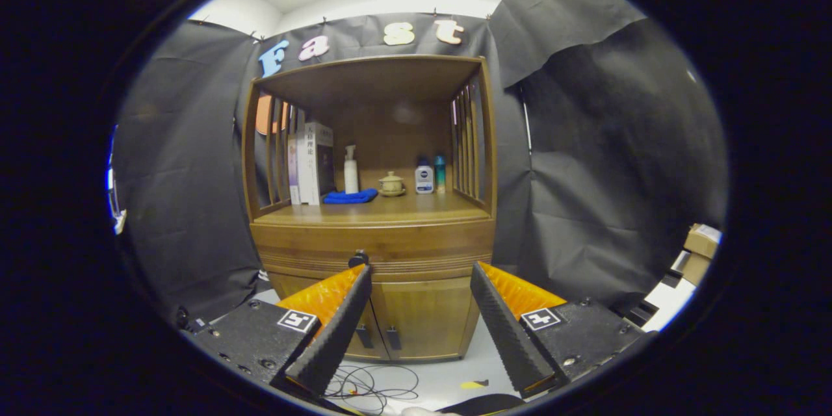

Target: Pull open the drawer, take out the items inside it, and place them on the countertop above the cabinet.

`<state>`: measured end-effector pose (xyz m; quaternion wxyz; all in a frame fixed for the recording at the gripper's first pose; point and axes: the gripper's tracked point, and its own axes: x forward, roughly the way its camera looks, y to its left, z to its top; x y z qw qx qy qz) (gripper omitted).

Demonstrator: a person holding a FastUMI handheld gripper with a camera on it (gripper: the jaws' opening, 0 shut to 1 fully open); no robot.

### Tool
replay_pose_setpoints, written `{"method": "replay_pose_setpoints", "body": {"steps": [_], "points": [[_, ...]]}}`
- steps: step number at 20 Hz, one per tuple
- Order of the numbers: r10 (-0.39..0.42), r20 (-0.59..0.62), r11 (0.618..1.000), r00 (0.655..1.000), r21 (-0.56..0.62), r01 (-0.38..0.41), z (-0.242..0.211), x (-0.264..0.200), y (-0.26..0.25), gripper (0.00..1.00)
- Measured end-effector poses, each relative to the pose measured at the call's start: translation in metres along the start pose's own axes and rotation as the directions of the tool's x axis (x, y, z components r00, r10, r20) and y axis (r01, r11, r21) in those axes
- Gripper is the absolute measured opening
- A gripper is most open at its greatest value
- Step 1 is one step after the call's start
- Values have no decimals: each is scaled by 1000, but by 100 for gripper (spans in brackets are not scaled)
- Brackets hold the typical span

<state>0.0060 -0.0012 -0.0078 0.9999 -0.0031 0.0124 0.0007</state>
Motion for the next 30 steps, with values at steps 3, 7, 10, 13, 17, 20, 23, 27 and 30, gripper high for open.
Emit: {"method": "replay_pose_setpoints", "body": {"steps": [3,7,10,13,17,20,23,27,30], "points": [[-4,7,1000,1000,-13,4,2,5,1,99],[4,8,1000,1000,-15,-4,3,22,9,99],[11,41,999,999,-31,-10,12,46,20,99],[31,33,998,999,-47,-29,5,77,37,99],[57,36,996,998,-68,-55,-5,118,62,99],[65,27,996,998,-69,-63,-17,146,79,100],[66,-17,995,998,-74,-67,-41,174,93,99],[64,-63,995,996,-69,-69,-66,212,105,99],[47,-71,998,996,-45,-50,-70,221,104,99]]}}
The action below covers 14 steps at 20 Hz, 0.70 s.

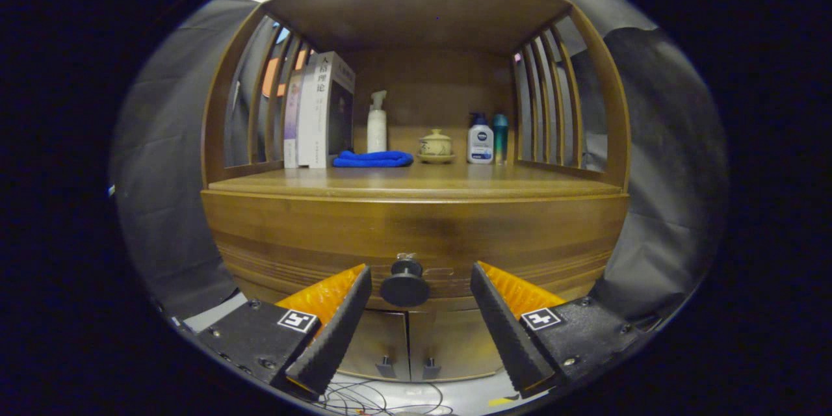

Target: Pull open the drawer, take out the items inside it, and place them on the countertop above the cabinet.

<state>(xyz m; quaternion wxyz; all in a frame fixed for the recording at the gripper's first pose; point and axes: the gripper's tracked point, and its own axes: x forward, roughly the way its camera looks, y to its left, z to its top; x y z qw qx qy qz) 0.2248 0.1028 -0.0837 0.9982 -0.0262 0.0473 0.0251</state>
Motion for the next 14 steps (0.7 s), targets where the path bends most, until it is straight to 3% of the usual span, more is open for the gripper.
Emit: {"method": "replay_pose_setpoints", "body": {"steps": [3,7,14], "points": [[-5,-19,1000,1000,-2,5,-2,5,0,99],[-17,-26,999,1000,-42,16,-7,21,7,90],[-27,-15,997,1000,-66,26,-15,31,10,52]]}}
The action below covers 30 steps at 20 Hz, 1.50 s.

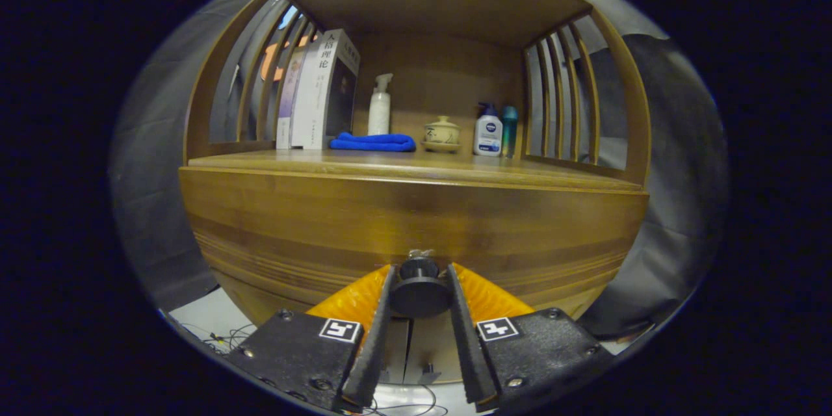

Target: Pull open the drawer, take out the items inside it, and place them on the countertop above the cabinet.

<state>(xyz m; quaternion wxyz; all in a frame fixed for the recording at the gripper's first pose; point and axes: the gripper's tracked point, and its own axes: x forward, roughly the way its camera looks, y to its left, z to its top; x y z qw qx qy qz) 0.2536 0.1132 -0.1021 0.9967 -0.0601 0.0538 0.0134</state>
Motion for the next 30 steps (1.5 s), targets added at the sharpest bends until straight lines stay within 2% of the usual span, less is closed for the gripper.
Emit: {"method": "replay_pose_setpoints", "body": {"steps": [2,16,30], "points": [[1,-7,1000,1000,29,0,-1,-4,0,49],[21,-47,1000,999,19,-20,-3,-11,0,34],[51,-79,998,996,26,-49,-19,-84,2,34]]}}
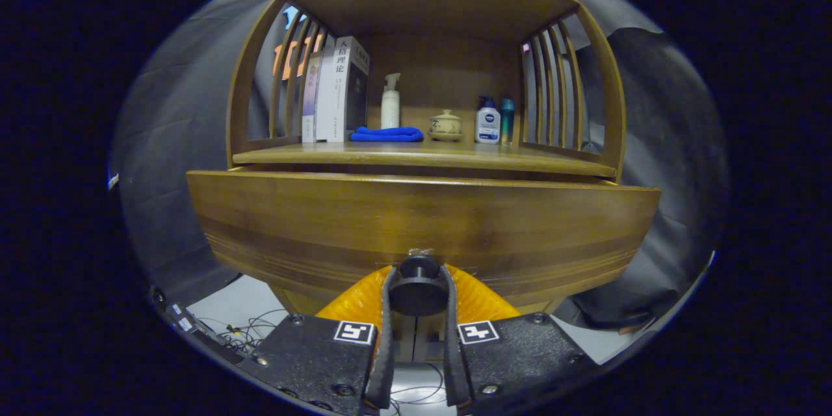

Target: Pull open the drawer, take out the items inside it, and place them on the countertop above the cabinet.

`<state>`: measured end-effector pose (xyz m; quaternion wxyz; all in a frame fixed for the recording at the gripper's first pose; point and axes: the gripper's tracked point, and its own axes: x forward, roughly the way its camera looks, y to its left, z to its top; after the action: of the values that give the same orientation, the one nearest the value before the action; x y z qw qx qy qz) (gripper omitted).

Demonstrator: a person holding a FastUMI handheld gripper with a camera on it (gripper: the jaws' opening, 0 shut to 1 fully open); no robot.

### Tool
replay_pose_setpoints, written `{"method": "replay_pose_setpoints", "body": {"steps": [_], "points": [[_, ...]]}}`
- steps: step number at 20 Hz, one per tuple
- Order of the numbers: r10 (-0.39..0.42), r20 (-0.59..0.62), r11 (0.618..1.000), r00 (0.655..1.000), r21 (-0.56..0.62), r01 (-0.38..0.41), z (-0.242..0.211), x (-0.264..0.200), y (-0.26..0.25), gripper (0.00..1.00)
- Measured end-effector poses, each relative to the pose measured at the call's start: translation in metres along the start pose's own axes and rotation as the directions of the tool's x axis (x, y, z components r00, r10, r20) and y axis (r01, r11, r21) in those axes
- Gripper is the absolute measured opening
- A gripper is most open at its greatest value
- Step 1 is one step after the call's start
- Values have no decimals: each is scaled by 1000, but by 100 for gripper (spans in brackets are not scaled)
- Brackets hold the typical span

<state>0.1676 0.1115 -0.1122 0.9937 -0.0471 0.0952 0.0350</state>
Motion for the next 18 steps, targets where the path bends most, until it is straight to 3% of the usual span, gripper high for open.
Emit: {"method": "replay_pose_setpoints", "body": {"steps": [18], "points": [[24,-18,1000,1000,-6,-24,-26,-84,3,34]]}}
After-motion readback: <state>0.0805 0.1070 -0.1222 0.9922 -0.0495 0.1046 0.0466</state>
